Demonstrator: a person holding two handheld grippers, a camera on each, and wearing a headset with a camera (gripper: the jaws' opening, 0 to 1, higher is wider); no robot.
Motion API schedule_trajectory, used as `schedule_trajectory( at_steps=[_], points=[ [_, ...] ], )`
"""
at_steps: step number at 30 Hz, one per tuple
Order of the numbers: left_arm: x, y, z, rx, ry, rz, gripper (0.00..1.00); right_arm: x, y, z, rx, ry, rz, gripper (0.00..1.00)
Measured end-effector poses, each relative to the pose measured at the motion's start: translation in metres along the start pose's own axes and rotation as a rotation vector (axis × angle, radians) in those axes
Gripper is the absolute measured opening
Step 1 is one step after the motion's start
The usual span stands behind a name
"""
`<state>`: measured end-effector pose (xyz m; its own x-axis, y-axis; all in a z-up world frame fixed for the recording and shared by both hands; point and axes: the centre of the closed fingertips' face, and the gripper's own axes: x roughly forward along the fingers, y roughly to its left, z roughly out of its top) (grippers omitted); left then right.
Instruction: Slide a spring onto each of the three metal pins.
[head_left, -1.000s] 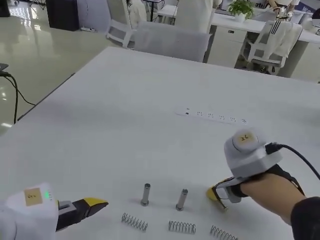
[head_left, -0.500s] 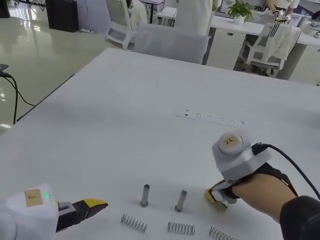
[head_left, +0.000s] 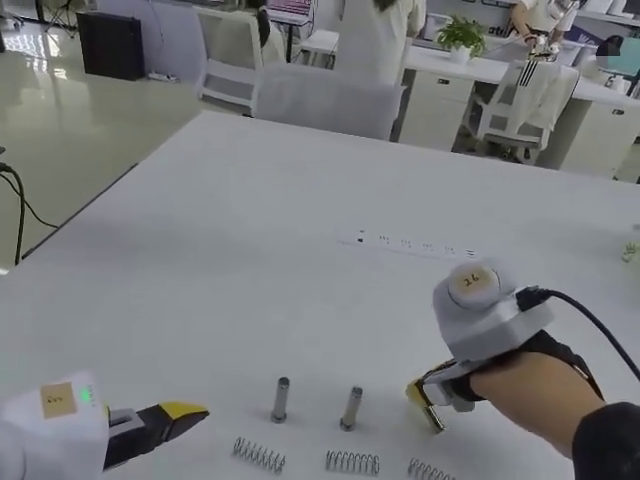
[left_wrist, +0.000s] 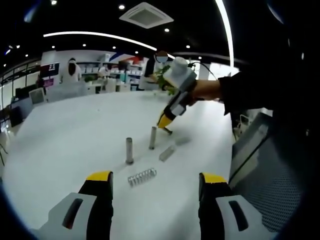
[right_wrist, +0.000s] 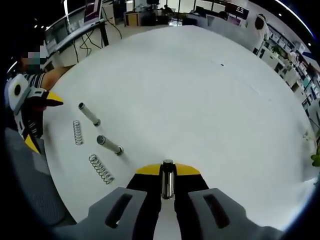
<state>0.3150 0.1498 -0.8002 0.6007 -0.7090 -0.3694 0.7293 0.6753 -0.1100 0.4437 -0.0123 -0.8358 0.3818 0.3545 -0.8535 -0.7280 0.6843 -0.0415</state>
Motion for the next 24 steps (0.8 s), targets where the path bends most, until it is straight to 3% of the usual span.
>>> schedule_trajectory(
  at_steps=[10,24],
  points=[
    [-0.003,-0.004,0.007,0.025,-0.005,-0.005,0.65,-0.016,0.006,-0.003,0.028,-0.043,0.01,0.05],
    [-0.004,-0.007,0.009,0.035,-0.001,-0.007,0.65,-0.026,0.009,-0.012,0.073,-0.085,0.018,0.05]
  ],
)
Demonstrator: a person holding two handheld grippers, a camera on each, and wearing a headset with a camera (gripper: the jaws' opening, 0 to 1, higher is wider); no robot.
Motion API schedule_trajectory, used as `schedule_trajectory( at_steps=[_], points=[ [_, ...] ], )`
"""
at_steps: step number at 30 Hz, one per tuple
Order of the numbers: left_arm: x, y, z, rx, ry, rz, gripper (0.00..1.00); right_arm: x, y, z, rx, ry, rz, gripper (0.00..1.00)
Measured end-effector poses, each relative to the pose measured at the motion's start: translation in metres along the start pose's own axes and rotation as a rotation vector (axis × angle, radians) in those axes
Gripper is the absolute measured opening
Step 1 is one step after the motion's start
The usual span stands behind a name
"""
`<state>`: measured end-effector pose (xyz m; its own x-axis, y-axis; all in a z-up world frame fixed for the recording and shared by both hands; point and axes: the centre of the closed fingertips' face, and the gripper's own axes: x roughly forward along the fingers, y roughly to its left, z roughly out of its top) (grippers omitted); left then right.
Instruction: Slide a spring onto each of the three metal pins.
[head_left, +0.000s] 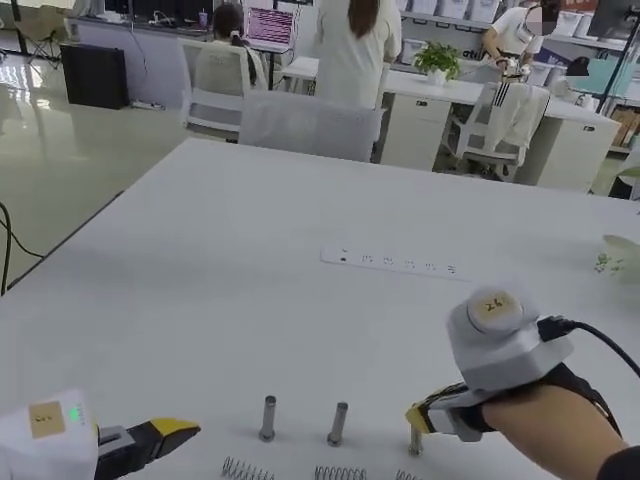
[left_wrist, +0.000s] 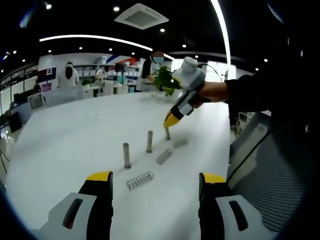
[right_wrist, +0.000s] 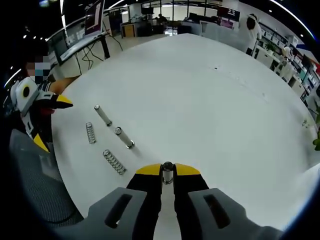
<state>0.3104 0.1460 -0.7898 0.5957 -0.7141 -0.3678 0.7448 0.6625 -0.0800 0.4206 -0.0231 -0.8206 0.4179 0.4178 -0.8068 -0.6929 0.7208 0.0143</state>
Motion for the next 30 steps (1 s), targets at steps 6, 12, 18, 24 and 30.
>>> schedule_trajectory(
  at_steps=[6,12,18,24,30],
  points=[
    [-0.0002,-0.0002,0.0004,0.0,0.0,0.002,0.65,-0.0045,0.0002,-0.0055,0.019,-0.014,0.006,0.05],
    [0.0005,-0.0019,0.0001,0.001,0.001,0.0,0.65,-0.0054,-0.0004,-0.0068,0.038,-0.026,0.016,0.05],
    [0.0005,-0.0016,0.0009,0.001,-0.001,0.002,0.65,-0.0049,0.0012,-0.0062,0.011,-0.028,0.016,0.05],
    [0.0002,-0.0006,0.0,-0.003,-0.002,0.005,0.65,-0.0047,0.0014,-0.0061,-0.001,-0.028,0.018,0.05],
    [0.0011,-0.0008,-0.0009,-0.006,-0.003,0.003,0.65,-0.0048,0.0012,-0.0065,-0.011,-0.029,0.017,0.06]
  ],
)
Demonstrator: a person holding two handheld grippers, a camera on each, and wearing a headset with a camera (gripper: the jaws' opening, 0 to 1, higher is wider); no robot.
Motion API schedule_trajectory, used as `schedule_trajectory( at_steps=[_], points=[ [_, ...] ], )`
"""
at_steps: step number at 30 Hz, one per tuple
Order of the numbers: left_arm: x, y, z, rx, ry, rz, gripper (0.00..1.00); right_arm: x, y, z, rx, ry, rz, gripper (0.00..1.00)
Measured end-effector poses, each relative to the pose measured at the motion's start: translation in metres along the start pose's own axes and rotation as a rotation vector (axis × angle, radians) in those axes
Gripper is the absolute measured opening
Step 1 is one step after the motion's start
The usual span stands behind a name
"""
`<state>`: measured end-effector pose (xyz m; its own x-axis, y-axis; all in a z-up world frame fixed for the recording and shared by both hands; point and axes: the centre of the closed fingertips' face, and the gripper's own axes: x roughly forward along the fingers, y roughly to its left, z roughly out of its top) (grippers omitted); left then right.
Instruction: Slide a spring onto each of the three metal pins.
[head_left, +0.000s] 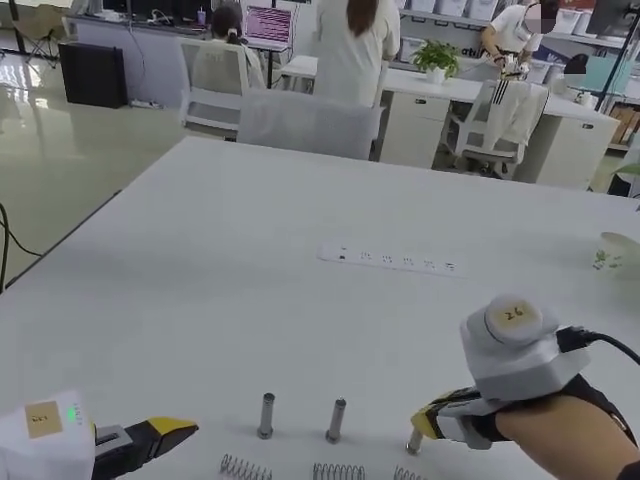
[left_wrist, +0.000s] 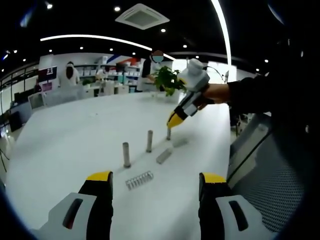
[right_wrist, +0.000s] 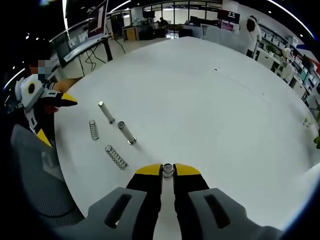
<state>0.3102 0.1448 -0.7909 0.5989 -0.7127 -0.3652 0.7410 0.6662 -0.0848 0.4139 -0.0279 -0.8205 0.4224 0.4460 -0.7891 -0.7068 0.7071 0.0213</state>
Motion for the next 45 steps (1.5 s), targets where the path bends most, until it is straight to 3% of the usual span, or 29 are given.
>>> schedule_trajectory(
  at_steps=[21,30,37,45],
  points=[
    [0.002,0.002,-0.001,-0.005,-0.005,-0.011,0.65,0.001,0.001,-0.004,-0.03,0.01,-0.001,0.14],
    [0.003,0.002,-0.001,0.0,0.0,-0.019,0.65,-0.007,0.004,-0.019,-0.035,0.021,0.008,0.16],
    [0.004,0.0,0.001,0.008,0.005,-0.025,0.65,-0.013,0.019,-0.034,-0.078,0.04,0.068,0.17],
    [0.003,-0.002,0.002,0.014,0.009,-0.024,0.65,-0.009,0.029,-0.049,-0.135,0.086,0.114,0.17]
  ],
)
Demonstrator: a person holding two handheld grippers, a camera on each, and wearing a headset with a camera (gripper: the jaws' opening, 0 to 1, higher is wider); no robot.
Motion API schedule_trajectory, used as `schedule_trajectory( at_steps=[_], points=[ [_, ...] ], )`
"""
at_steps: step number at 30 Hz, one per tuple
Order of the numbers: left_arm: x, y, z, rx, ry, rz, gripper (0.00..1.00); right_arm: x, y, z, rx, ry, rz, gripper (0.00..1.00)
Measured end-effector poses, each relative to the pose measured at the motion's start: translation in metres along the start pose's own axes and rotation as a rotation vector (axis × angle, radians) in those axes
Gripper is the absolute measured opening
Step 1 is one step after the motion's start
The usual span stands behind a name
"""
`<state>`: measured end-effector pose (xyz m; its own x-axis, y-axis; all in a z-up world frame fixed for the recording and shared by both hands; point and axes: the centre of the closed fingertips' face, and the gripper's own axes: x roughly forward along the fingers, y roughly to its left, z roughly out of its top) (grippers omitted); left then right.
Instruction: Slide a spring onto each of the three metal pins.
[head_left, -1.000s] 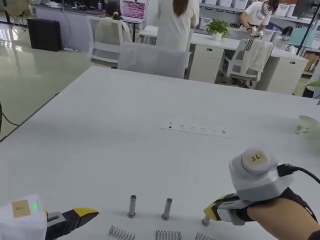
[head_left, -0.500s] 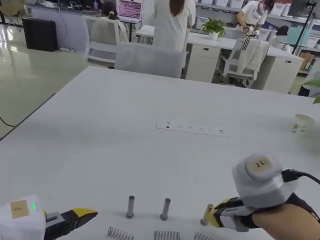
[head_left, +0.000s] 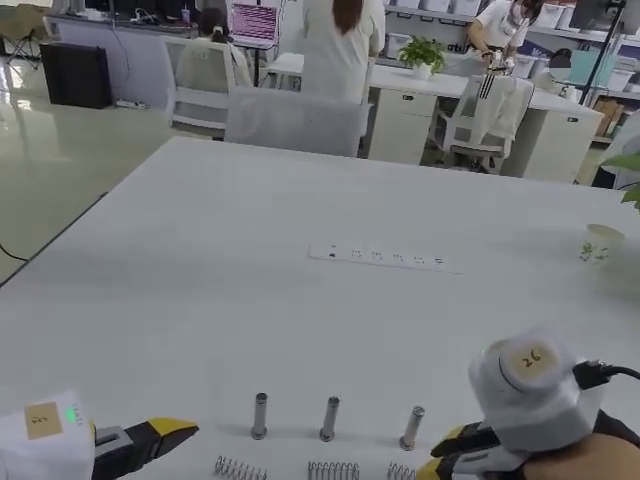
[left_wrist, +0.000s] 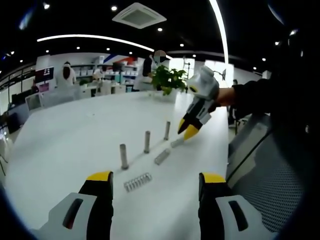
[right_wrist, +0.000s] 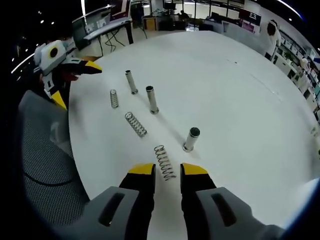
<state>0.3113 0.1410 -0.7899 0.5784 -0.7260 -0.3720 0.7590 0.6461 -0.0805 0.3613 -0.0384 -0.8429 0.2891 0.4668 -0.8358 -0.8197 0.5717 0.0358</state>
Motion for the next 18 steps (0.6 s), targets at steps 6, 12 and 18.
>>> schedule_trajectory(
  at_steps=[6,12,18],
  points=[
    [-0.002,0.001,-0.001,-0.003,-0.001,0.011,0.65,0.006,0.002,-0.008,-0.048,0.035,0.007,0.17],
    [-0.003,0.001,-0.002,-0.01,-0.004,0.023,0.65,0.01,0.001,-0.012,-0.066,0.055,0.019,0.16],
    [-0.005,0.001,-0.003,-0.02,-0.01,0.035,0.65,0.013,0.001,-0.014,-0.103,0.082,0.024,0.14]
  ],
)
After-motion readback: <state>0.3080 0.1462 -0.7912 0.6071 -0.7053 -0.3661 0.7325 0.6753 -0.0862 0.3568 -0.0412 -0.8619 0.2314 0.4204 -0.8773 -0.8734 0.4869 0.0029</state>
